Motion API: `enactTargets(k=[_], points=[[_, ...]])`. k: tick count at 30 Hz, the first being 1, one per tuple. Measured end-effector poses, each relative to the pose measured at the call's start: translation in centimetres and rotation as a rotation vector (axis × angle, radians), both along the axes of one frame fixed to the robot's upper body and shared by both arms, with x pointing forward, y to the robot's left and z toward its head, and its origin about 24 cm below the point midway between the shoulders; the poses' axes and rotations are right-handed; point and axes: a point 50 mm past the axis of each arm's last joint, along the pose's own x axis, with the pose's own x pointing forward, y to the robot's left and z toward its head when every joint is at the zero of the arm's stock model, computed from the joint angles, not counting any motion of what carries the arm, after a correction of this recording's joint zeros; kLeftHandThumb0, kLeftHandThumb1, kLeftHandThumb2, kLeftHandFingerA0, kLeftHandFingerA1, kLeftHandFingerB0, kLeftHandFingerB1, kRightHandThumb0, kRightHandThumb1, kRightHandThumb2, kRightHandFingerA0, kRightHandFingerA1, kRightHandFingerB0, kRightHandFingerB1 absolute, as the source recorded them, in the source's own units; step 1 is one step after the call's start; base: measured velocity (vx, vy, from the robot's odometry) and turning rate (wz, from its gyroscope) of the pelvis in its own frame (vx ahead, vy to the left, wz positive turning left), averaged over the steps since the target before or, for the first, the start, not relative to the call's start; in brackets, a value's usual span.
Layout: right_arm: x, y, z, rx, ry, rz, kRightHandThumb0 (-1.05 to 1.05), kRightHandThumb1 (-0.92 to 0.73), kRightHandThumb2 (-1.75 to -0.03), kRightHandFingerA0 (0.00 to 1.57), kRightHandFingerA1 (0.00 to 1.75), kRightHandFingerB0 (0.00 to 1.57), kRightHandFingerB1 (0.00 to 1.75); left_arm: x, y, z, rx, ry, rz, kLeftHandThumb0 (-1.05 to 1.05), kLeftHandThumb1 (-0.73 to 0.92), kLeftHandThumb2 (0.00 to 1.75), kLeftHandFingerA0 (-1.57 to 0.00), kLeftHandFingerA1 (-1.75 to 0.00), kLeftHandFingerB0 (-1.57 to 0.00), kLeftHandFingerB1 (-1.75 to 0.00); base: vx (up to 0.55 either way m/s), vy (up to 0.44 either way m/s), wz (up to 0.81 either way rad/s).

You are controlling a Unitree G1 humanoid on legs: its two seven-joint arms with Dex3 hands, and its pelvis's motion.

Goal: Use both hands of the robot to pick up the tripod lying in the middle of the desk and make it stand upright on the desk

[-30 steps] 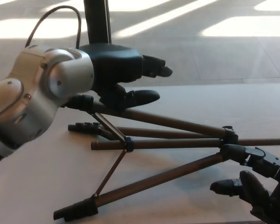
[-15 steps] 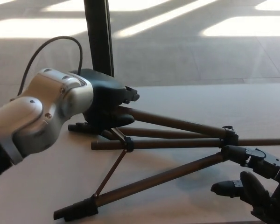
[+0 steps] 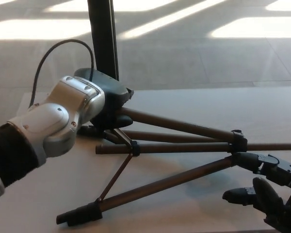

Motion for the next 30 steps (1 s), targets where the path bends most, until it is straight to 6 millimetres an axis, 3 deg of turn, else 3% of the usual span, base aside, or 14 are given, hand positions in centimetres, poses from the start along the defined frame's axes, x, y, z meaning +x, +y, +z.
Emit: enactTargets(k=[8, 10, 11, 15, 18, 19, 21, 22, 23, 25, 26, 27, 28, 30], points=[[0.0, -0.3, 0.1, -0.031, 0.017, 0.003, -0.72, -0.69, -0.61, 0.71, 0.8, 0.59, 0.48, 0.6, -4.0, -0.9, -0.006, -0.116, -0.069, -0.94, 0.51, 0.97, 0.0, -0.13, -0.02, 0.0, 0.0, 0.0, 0.0], [0.1, -0.3, 0.2, -0.039, 0.021, 0.005, -0.69, -0.71, -0.62, 0.69, 0.79, 0.57, 0.48, 0.4, -5.2, -1.1, -0.011, -0.136, -0.094, -0.96, 0.54, 0.96, 0.0, -0.13, -0.13, 0.0, 0.0, 0.0, 0.0], [0.1, -0.3, 0.2, -0.043, 0.022, 0.007, -0.68, -0.72, -0.62, 0.68, 0.8, 0.56, 0.48, 0.3, -5.9, -1.2, -0.01, -0.144, -0.107, -0.92, 0.49, 0.94, 0.0, -0.13, -0.05, -0.05, 0.0, 0.0, 0.0], [0.3, -0.4, 0.6, -0.064, 0.021, 0.015, -0.69, -0.71, -0.61, 0.66, 0.79, 0.56, 0.48, 0.0, -7.6, -1.6, 0.01, -0.165, -0.145, -0.93, 0.51, 0.93, 0.0, -0.12, -0.05, -0.05, 0.0, 0.0, 0.0], [0.4, -0.4, 0.8, -0.075, 0.02, 0.02, -0.71, -0.73, -0.62, 0.65, 0.79, 0.56, 0.49, -0.3, -8.2, -1.9, 0.053, -0.183, -0.167, -0.97, 0.54, 0.95, 0.0, -0.13, -0.06, -0.02, 0.0, 0.0, 0.0], [0.5, -0.4, 0.8, -0.077, 0.02, 0.023, -0.71, -0.73, -0.62, 0.65, 0.78, 0.56, 0.48, -0.3, -8.2, -2.0, 0.072, -0.188, -0.172, -0.88, 0.6, 0.74, 0.0, 0.0, -0.01, -0.26, 0.0, 0.0, 0.0], [0.5, -0.4, 0.9, -0.081, 0.02, 0.026, -0.71, -0.73, -0.62, 0.65, 0.78, 0.56, 0.48, -0.4, -8.3, -2.3, 0.108, -0.197, -0.183, -0.88, 0.6, 0.74, 0.0, 0.0, -0.01, -0.26, 0.0, 0.0, 0.0], [0.6, -0.4, 0.9, -0.083, 0.019, 0.028, -0.71, -0.72, -0.62, 0.65, 0.77, 0.55, 0.47, -0.5, -8.3, -2.4, 0.127, -0.203, -0.188, -0.94, 0.49, 0.87, 0.0, 0.0, -0.08, -0.13, 0.0, 0.0, 0.0], [0.6, -0.4, 1.0, -0.085, 0.018, 0.029, -0.72, -0.72, -0.61, 0.65, 0.77, 0.55, 0.47, -0.5, -8.3, -2.5, 0.145, -0.211, -0.193, -0.92, 0.53, 0.87, 0.0, 0.0, -0.06, -0.13, 0.0, 0.0, 0.0], [0.6, -0.3, 1.0, -0.087, 0.017, 0.031, -0.71, -0.72, -0.61, 0.65, 0.77, 0.55, 0.47, -0.5, -8.1, -2.5, 0.178, -0.228, -0.199, -0.88, 0.47, 0.81, 0.0, 0.0, -0.07, -0.16, 0.0, 0.0, 0.0], [0.7, -0.4, 1.0, -0.089, 0.017, 0.032, -0.72, -0.7, -0.61, 0.66, 0.75, 0.58, 0.47, -0.5, -7.9, -2.5, 0.195, -0.236, -0.2, -0.74, 0.52, 0.61, 0.0, -0.04, -0.05, -0.28, 0.0, 0.0, 0.0], [0.7, -0.4, 1.0, -0.092, 0.018, 0.032, -0.71, -0.71, -0.61, 0.65, 0.75, 0.57, 0.47, -0.5, -7.8, -2.5, 0.215, -0.244, -0.201, -0.78, 0.41, 0.77, 0.0, -0.09, -0.07, -0.26, 0.0, 0.0, 0.0], [0.6, -0.4, 1.0, -0.092, 0.019, 0.032, -0.71, -0.71, -0.61, 0.65, 0.77, 0.56, 0.47, -0.5, -7.7, -2.6, 0.231, -0.25, -0.202, -0.92, 0.5, 0.87, 0.0, -0.08, -0.07, -0.18, 0.0, 0.0, 0.0], [0.6, -0.4, 1.0, -0.094, 0.022, 0.031, -0.71, -0.71, -0.61, 0.66, 0.77, 0.55, 0.46, -0.5, -7.5, -2.6, 0.269, -0.264, -0.203, -0.84, 0.53, 0.76, 0.0, 0.0, -0.02, -0.19, 0.0, 0.0, 0.0]])
